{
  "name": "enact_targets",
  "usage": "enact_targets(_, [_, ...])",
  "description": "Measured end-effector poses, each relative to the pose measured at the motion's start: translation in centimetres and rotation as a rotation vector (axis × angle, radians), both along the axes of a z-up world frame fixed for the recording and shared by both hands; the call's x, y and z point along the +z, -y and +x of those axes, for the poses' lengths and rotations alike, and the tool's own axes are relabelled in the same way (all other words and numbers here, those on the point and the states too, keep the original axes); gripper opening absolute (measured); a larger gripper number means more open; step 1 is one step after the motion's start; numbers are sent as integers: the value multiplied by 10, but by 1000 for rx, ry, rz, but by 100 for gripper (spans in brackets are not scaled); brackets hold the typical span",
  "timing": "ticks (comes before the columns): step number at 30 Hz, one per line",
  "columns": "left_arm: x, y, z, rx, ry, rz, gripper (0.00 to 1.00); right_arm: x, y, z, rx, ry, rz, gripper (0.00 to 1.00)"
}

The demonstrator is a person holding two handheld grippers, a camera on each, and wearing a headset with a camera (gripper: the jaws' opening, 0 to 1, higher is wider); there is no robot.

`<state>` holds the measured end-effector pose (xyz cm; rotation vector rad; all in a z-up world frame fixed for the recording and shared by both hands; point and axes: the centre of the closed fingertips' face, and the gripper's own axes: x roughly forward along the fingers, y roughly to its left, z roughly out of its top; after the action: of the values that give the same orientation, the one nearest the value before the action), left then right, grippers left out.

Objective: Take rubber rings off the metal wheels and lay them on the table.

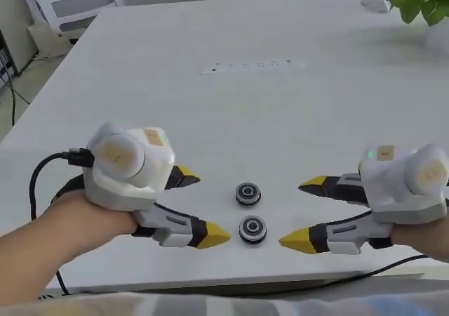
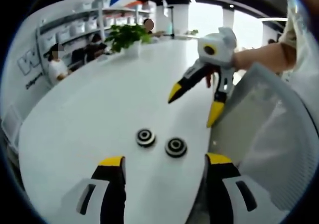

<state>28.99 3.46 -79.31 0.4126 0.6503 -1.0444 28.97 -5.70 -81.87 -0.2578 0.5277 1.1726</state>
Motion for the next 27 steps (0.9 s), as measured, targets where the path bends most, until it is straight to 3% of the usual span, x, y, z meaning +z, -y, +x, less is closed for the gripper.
enact_targets(10, [-10,8,-2,-21,-30,5,62,-6,-3,4,18,14,-3,55])
enact_targets(19, [-15,16,0,-45,-27,10,55,-16,-6,3,40,2,-20,53])
enact_targets(27, [-22,24,-1,-70,-46,19,53,-19,-12,1,66,0,-30,50])
